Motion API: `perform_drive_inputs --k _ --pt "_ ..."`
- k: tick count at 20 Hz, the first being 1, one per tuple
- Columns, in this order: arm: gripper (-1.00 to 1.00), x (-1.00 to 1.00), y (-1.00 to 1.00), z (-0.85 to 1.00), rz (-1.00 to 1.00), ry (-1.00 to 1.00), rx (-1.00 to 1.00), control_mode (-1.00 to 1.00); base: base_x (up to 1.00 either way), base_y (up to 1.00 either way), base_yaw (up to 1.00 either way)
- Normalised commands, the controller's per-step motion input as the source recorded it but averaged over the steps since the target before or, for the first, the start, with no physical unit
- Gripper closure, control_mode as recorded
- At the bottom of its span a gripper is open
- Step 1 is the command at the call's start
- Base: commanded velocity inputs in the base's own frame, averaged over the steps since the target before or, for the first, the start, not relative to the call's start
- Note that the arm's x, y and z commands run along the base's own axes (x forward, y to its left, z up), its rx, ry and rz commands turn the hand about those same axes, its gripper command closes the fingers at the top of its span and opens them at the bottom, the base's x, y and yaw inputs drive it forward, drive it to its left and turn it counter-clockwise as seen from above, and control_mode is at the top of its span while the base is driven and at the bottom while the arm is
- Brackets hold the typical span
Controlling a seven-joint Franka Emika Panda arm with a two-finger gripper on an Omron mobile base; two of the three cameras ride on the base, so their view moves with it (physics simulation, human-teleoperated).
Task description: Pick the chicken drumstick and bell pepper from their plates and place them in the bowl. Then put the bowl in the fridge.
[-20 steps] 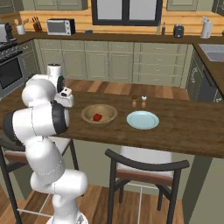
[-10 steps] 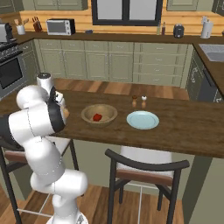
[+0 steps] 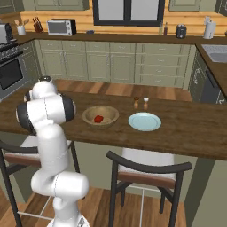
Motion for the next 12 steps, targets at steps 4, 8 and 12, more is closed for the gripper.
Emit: perform_drive_inputs --k 4,8,12 --pt "-1.0 0.24 0.37 -0.47 0.0 0.0 0.0 -1.0 0.0 0.0 0.0" --pt "-1.0 0.31 0.06 -0.32 0.0 0.0 -0.01 -1.0 0.0 0.0 0.0" --pt "-1.0 0.28 0.01 -0.22 0.0 0.01 0.0 -1.0 0.0 0.0 0.0"
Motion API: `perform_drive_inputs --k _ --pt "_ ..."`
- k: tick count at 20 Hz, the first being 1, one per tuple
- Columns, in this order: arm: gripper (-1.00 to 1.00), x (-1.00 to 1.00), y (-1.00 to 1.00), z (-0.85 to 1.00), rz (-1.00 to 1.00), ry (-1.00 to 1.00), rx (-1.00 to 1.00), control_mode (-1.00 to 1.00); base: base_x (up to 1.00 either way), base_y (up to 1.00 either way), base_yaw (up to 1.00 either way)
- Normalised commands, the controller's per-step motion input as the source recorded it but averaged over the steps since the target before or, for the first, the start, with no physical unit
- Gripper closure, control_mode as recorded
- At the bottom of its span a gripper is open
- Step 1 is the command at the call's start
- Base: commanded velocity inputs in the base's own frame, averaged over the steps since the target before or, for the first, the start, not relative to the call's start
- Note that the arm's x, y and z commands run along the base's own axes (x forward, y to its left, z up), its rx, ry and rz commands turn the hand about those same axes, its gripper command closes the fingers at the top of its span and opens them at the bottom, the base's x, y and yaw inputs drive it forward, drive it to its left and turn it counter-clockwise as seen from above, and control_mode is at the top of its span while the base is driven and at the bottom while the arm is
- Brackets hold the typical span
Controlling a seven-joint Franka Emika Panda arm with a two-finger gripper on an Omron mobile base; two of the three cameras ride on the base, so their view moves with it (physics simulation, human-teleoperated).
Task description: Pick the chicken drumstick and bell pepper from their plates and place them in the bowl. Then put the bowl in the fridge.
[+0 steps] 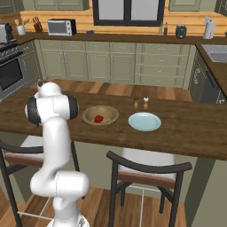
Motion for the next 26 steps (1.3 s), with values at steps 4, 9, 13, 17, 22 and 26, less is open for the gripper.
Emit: perform_drive_inputs --k 4,9,13,17,22,26 --pt "-1.0 0.29 0.0 -0.28 0.0 0.05 0.0 -1.0 0.0 0.0 0.0" --pt "-1.0 0.45 0.0 -0.23 0.0 0.08 0.0 -1.0 0.0 0.0 0.0" --pt "-1.0 0.38 0.01 -0.2 0.0 0.08 -0.01 -1.0 0.0 0.0 0.0" --pt "-1.0 0.22 0.13 -0.12 0.0 0.04 0.0 -1.0 0.0 0.0 0.0" --pt "-1.0 -0.14 0.29 -0.13 0.0 0.0 0.0 -1.0 0.0 0.0 0.0" --pt "-1.0 -0.26 0.1 -0.18 0.0 0.0 -0.01 -1.0 0.0 0.0 0.0"
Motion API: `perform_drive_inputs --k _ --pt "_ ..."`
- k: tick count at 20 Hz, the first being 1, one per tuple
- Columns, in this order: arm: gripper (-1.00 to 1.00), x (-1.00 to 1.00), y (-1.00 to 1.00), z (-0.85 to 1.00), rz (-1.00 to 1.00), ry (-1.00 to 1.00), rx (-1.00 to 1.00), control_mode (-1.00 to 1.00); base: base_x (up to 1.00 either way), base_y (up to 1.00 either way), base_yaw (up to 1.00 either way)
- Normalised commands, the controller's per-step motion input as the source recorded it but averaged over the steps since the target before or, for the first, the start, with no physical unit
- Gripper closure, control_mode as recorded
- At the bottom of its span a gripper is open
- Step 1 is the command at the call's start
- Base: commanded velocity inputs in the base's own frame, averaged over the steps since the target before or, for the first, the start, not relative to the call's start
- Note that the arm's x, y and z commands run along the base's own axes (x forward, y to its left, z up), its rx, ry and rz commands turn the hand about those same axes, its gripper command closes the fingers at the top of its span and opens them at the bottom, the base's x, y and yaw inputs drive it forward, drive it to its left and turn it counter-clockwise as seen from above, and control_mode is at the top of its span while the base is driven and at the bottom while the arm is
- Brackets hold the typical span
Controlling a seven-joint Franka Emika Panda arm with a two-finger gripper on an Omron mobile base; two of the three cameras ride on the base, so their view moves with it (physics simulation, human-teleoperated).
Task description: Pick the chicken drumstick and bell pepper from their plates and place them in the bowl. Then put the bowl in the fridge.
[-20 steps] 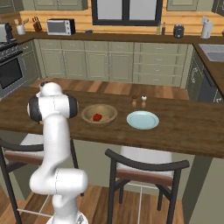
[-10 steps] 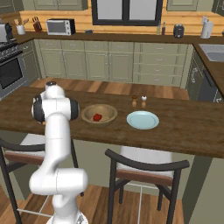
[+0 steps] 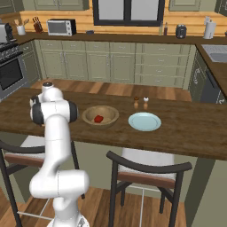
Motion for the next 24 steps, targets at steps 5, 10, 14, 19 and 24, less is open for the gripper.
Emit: perform_drive_inputs --k 5,10,14,19,24 --pt "1.0 -0.01 0.0 -0.35 0.0 0.0 -0.02 -1.0 0.0 0.0 0.0" --pt "1.0 0.0 -0.29 -0.14 0.0 0.0 0.0 -1.0 0.0 0.0 0.0" --pt "1.0 -0.35 -0.69 0.54 0.02 0.0 0.0 -1.0 0.0 0.0 0.0" --pt "1.0 -0.84 -1.0 0.78 0.02 -0.03 0.01 -1.0 0.0 0.0 0.0" --pt "1.0 -0.7 -1.0 0.47 0.0 0.0 0.04 -1.0 0.0 0.0 0.0"
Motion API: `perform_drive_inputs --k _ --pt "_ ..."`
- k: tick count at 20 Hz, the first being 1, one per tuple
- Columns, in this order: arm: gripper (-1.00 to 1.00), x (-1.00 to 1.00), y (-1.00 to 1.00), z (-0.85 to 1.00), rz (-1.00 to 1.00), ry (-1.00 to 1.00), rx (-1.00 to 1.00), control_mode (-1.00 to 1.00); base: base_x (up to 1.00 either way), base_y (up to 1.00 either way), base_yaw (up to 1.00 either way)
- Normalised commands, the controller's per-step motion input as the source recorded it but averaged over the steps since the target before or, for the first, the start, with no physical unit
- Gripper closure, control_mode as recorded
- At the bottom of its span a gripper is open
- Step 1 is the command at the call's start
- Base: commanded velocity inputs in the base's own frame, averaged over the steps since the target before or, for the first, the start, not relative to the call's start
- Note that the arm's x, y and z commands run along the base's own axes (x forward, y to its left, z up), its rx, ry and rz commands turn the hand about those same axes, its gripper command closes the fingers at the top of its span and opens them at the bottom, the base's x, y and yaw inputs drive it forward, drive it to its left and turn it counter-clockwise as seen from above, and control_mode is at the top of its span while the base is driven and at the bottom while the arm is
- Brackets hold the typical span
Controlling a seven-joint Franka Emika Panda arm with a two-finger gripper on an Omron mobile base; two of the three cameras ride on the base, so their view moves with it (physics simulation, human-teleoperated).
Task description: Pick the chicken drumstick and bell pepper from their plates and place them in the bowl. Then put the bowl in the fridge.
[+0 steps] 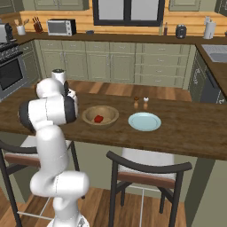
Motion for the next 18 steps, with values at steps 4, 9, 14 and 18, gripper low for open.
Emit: perform_drive_inputs --k 4,9,14,18 --pt "1.0 -0.13 -1.0 0.19 0.0 0.0 0.0 -1.0 0.0 0.0 0.0" --pt "1.0 0.13 -1.0 0.3 -0.02 0.06 0.0 -1.0 0.0 0.0 0.0" --pt "1.0 0.27 -1.0 0.18 -0.07 0.13 0.0 -1.0 0.0 0.0 0.0" --pt "1.0 0.55 -0.99 -0.01 -0.07 0.09 0.0 -1.0 0.0 0.0 0.0"
